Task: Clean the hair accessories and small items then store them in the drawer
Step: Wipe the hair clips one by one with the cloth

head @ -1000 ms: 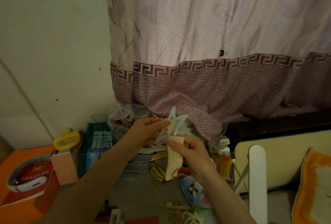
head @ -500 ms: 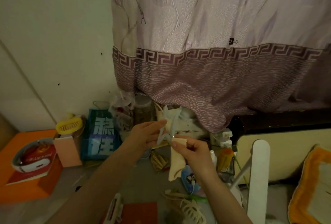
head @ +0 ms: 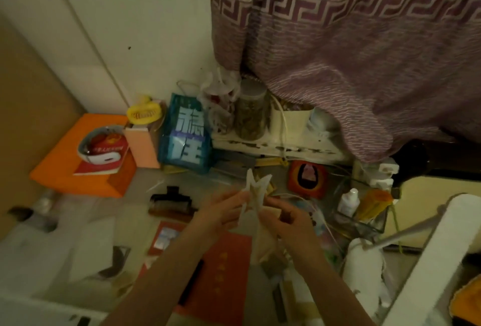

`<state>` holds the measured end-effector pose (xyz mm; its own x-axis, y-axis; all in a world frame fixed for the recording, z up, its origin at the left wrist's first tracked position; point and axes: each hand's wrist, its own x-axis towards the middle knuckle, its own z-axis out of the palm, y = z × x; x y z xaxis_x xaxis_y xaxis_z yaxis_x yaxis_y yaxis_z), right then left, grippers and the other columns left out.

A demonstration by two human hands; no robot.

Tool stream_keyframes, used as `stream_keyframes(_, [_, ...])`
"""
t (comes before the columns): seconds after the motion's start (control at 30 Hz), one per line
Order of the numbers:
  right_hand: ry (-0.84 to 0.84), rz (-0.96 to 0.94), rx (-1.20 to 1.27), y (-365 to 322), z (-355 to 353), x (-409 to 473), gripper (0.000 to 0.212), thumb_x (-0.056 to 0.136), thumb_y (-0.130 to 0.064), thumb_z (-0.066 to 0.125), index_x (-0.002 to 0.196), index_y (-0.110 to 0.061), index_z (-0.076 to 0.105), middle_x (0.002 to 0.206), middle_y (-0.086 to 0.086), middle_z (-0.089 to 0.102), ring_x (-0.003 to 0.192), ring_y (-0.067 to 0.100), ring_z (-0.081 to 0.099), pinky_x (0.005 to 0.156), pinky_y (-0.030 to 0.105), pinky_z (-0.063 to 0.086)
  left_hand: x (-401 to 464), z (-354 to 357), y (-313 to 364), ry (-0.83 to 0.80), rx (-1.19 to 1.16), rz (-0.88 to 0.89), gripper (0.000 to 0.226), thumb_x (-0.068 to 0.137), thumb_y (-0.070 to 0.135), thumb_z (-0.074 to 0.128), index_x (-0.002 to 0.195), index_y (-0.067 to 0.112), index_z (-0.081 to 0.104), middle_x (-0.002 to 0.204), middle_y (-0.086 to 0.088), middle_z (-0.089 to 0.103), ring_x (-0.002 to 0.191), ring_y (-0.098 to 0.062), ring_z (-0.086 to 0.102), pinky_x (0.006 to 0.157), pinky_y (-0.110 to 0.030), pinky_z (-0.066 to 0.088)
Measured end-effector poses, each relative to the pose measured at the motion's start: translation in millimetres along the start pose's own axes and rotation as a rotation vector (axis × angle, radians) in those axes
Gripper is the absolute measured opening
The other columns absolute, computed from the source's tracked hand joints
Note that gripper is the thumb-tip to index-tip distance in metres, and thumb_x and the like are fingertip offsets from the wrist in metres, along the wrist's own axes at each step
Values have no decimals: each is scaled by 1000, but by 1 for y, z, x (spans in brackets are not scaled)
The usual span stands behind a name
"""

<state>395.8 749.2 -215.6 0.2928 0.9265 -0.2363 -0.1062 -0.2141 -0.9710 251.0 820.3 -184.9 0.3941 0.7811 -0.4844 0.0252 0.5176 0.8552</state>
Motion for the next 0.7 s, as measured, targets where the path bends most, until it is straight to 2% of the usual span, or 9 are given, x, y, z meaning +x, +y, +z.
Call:
stream_keyframes(0.1, [-62, 75, -2, 23, 14, 6, 30, 86, -6, 66, 115, -13, 68, 102, 3, 72, 88, 13, 70, 72, 27, 58, -7, -20, -18, 53, -49, 7, 15, 86, 23, 62, 90, 19, 76, 98, -10, 73, 88, -21, 71, 67, -24, 55])
stream_keyframes(0.2, [-127, 113, -64, 43, 31, 10, 26, 85, -13, 70, 105, -31, 71, 105, 1, 72, 95, 18, 69, 85, 42, 57, -11, -41, -32, 114, -81, -16, 16, 86, 18, 63, 83, 23, 78, 95, -7, 74, 87, -17, 71, 69, -24, 54])
stream_keyframes(0.23, [-133, 135, -75, 47, 38, 10, 27, 84, -13, 70, 100, -35, 70, 106, 0, 72, 96, 18, 69, 86, 43, 56, -11, -49, -36, 131, -88, -30, 14, 86, 17, 64, 85, 22, 77, 95, -6, 74, 87, -16, 71, 71, -25, 54])
stream_keyframes(0.3, [-123, 160, -108, 53, 50, 12, 28, 83, -13, 71, 101, -34, 69, 108, -1, 70, 96, 14, 68, 85, 38, 57, -10, -65, -41, 152, -109, -58, 16, 85, 16, 66, 100, 17, 73, 97, -6, 74, 87, -17, 71, 73, -27, 52])
stream_keyframes(0.4, [-144, 202, -119, 57, 74, 16, 32, 85, -14, 70, 115, -24, 66, 109, -2, 69, 96, 11, 67, 80, 28, 57, -5, -92, -44, 204, -182, -79, 34, 81, 15, 70, 114, 15, 63, 103, -6, 73, 92, -20, 71, 74, -29, 55])
stream_keyframes(0.47, [-117, 216, -142, 62, 94, 22, 30, 85, -16, 71, 111, -31, 66, 111, -1, 68, 99, 14, 66, 84, 35, 57, 3, -112, -44, 227, -182, -84, 39, 78, 14, 71, 116, 15, 62, 102, -5, 73, 90, -20, 71, 71, -31, 56])
stream_keyframes(0.53, [-97, 211, -151, 66, 116, 27, 29, 84, -17, 71, 102, -38, 66, 110, -1, 69, 100, 16, 66, 86, 40, 56, 9, -134, -41, 214, -153, -87, 38, 77, 16, 72, 114, 16, 64, 98, -4, 74, 86, -19, 72, 61, -27, 56])
stream_keyframes(0.63, [-48, 248, -114, 70, 155, 34, 25, 87, -13, 68, 99, -35, 65, 104, -6, 68, 94, 10, 66, 78, 25, 57, 18, -175, -38, 152, -84, -106, 30, 81, 18, 70, 111, 17, 67, 93, 0, 75, 83, -13, 72, 58, -21, 54])
stream_keyframes(0.7, [-29, 275, -89, 71, 174, 35, 23, 87, -11, 67, 95, -33, 68, 97, -7, 69, 91, 11, 67, 78, 27, 58, 21, -194, -38, 136, -57, -104, 31, 79, 21, 70, 110, 15, 68, 98, -3, 74, 87, -15, 71, 65, -23, 54])
